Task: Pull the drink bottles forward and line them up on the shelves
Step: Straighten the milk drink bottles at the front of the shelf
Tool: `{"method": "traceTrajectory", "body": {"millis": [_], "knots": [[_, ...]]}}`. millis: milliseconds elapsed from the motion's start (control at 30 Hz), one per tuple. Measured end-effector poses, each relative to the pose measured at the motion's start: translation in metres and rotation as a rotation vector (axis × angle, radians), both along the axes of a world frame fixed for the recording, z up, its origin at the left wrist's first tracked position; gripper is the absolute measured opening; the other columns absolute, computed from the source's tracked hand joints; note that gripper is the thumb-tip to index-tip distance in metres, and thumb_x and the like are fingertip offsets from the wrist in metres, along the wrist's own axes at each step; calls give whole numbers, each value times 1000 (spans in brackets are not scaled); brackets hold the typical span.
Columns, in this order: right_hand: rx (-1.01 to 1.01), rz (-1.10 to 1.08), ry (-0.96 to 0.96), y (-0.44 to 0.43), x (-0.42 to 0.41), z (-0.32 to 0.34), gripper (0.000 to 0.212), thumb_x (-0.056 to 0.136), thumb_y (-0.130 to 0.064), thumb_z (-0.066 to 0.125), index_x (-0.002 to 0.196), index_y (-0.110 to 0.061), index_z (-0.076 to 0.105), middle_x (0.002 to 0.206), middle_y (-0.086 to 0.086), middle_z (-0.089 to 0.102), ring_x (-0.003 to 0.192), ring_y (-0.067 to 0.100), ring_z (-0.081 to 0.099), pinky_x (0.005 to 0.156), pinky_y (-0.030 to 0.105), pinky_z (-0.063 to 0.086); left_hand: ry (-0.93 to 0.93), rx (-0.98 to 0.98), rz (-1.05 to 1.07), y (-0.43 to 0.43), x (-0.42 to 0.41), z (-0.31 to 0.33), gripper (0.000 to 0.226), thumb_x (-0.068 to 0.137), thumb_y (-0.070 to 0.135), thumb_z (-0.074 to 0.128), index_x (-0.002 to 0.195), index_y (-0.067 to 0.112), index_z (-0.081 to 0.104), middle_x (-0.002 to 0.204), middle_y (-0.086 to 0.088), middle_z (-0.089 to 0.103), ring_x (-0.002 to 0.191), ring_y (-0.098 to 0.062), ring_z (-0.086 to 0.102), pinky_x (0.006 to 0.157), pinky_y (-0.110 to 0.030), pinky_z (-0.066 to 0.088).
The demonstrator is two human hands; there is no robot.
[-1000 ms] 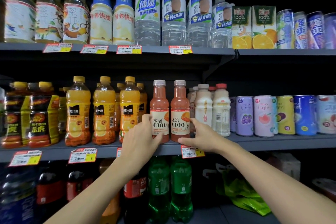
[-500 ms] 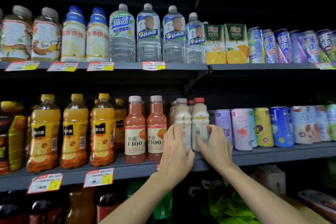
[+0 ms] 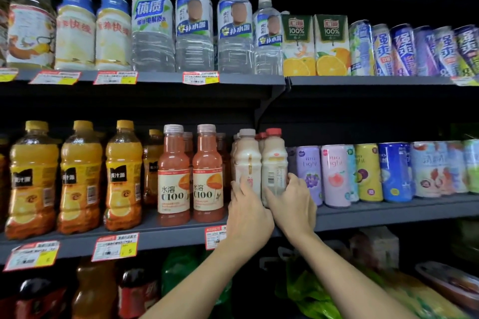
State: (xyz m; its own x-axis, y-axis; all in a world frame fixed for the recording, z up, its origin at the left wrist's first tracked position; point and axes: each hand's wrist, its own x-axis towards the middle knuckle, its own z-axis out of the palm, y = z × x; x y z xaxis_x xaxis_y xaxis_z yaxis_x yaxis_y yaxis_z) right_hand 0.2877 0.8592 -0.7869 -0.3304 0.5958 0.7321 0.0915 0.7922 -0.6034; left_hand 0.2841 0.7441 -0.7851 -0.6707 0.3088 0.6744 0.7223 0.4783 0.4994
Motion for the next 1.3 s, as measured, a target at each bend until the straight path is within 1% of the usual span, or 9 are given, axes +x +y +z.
{"method": "traceTrajectory", "body": {"millis": [100,233,433,600,733,1000,1133,1233,1300], "knots": [[-10,23,-20,1,1,0,38,85,-48,67,109,-19,60,106,4,55,95,29,61,69,36,43,63,-11,24,-1,3,-3,64,90,15,53,146,2,23,141,-19,36,132,-33,39,111,-39,34],[-10,71,-25,2,7,2,40,87,-43,69,116,-16,63,110,6,56,97,30,61,77,37,47,76,-42,-1,-7,8,0,64,88,12,57,144,1,27,142,-16,36,131,-32,39,111,-37,33],[35,57,-26,6,20,4,36,89,-39,63,119,-19,62,116,5,58,98,26,60,75,35,42,159,-39,10,-11,13,-4,64,88,8,56,145,2,29,140,-14,39,127,-29,42,107,-34,37],[59,-12,-165,4,17,13,38,88,-47,59,100,-11,59,103,12,65,94,34,63,65,35,35,9,-86,124,1,8,0,72,93,15,54,150,-3,14,147,-25,33,130,-37,44,108,-39,39],[28,-15,-211,6,9,14,46,86,-52,61,100,-8,60,103,14,68,98,36,65,66,35,35,-115,-62,195,11,-2,6,68,99,24,52,148,-5,15,147,-27,37,130,-37,49,105,-39,43],[0,56,-165,13,12,11,53,83,-58,70,97,-10,53,99,11,67,95,33,64,64,33,38,-69,-66,278,15,-6,2,60,98,17,57,144,0,22,136,-19,49,123,-29,56,101,-34,47],[80,38,-117,14,26,12,44,82,-59,66,92,-19,51,84,-2,55,77,25,54,58,32,33,-61,-84,291,14,-6,3,56,98,14,54,142,-1,23,138,-18,48,125,-28,54,102,-30,43],[141,61,-76,19,32,6,36,82,-57,64,95,-25,56,94,-4,55,82,21,56,65,32,37,-56,-97,287,13,-5,4,56,97,12,54,141,-2,23,139,-19,47,126,-27,52,102,-28,40],[116,53,-86,19,31,3,41,80,-58,65,103,-27,52,103,-4,53,92,23,59,70,33,37,-33,-114,291,12,-4,3,55,96,11,52,142,-2,24,138,-17,47,125,-26,52,103,-27,38]]}}
